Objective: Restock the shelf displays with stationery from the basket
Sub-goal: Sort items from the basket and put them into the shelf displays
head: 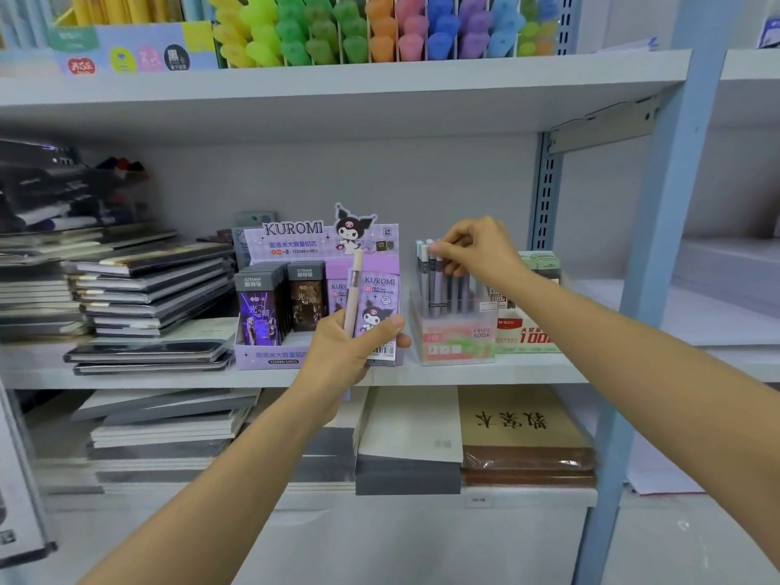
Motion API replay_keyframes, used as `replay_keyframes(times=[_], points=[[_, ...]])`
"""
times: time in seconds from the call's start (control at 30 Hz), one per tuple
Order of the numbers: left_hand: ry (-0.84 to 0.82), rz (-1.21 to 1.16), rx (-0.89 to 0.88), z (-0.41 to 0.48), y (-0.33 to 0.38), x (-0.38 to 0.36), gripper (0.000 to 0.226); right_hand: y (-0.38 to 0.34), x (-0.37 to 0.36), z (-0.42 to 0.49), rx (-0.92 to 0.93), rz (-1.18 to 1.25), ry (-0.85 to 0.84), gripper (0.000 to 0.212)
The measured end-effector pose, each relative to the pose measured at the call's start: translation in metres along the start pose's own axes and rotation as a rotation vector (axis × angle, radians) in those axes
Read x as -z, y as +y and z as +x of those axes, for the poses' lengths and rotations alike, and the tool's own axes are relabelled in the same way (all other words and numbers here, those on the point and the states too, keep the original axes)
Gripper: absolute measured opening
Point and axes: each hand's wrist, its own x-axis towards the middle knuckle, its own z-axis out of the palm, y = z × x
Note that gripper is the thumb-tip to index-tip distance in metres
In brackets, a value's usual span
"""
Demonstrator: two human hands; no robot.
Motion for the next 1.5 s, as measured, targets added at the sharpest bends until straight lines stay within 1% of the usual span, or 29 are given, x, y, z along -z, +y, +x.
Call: replay_keyframes(times=[0.17,0.27,0.37,0.4,0.47,0.53,0.57,0.63,0.73,0.8,0.87,0.93,1.0,1.1,1.23,1.33,1.37,1.5], points=[[-0.045,-0.036,0.014,-0.007,0.002,-0.002,0.011,-0.002,-0.001,-0.001,-0.005,-0.048,0.038,0.019],[-0.055,-0.042,0.021,-0.009,0.004,-0.003,0.011,-0.01,0.007,-0.007,0.007,0.024,0.074,0.025],[-0.072,0.021,0.014,-0.012,0.007,-0.006,0.012,-0.024,0.019,-0.022,0.07,0.153,0.071,0.023],[-0.08,0.03,0.017,-0.012,0.007,-0.008,0.011,-0.029,0.021,-0.029,0.085,0.204,0.035,0.024],[-0.089,0.077,0.025,-0.014,0.009,-0.013,0.017,-0.04,0.023,-0.046,0.102,0.28,-0.1,0.027],[-0.095,0.134,0.021,-0.017,0.011,-0.02,0.018,-0.049,0.021,-0.061,0.106,0.279,-0.254,0.029],[-0.103,0.145,0.013,-0.019,0.011,-0.024,0.016,-0.052,0.019,-0.066,0.107,0.27,-0.311,0.027],[-0.111,0.115,0.002,-0.023,0.013,-0.031,0.011,-0.055,0.016,-0.073,0.096,0.274,-0.357,0.021],[-0.103,0.088,0.001,-0.029,0.015,-0.038,0.009,-0.056,0.019,-0.077,0.076,0.33,-0.359,0.013],[-0.098,0.112,0.013,-0.03,0.016,-0.036,0.013,-0.057,0.024,-0.077,0.084,0.389,-0.335,0.009],[-0.086,0.152,0.03,-0.031,0.016,-0.033,0.019,-0.057,0.034,-0.072,0.079,0.482,-0.272,0.01],[-0.08,0.145,0.033,-0.031,0.015,-0.03,0.014,-0.053,0.047,-0.065,0.052,0.61,-0.188,0.012],[-0.082,0.111,0.029,-0.032,0.014,-0.028,0.009,-0.048,0.061,-0.058,0.04,0.669,-0.116,0.013],[-0.08,0.103,0.037,-0.031,0.015,-0.026,0.01,-0.035,0.075,-0.048,0.042,0.635,-0.035,0.014],[-0.08,0.1,0.044,-0.031,0.015,-0.02,0.009,-0.024,0.079,-0.039,0.042,0.471,0.035,0.013],[-0.075,0.099,0.038,-0.03,0.014,-0.016,0.008,-0.022,0.079,-0.03,0.061,0.406,0.098,0.014],[-0.07,0.097,0.044,-0.029,0.013,-0.014,0.01,-0.022,0.077,-0.026,0.06,0.361,0.104,0.015],[-0.045,0.135,0.079,-0.024,0.006,-0.006,0.024,-0.02,0.054,-0.022,0.032,0.17,0.04,0.02]])
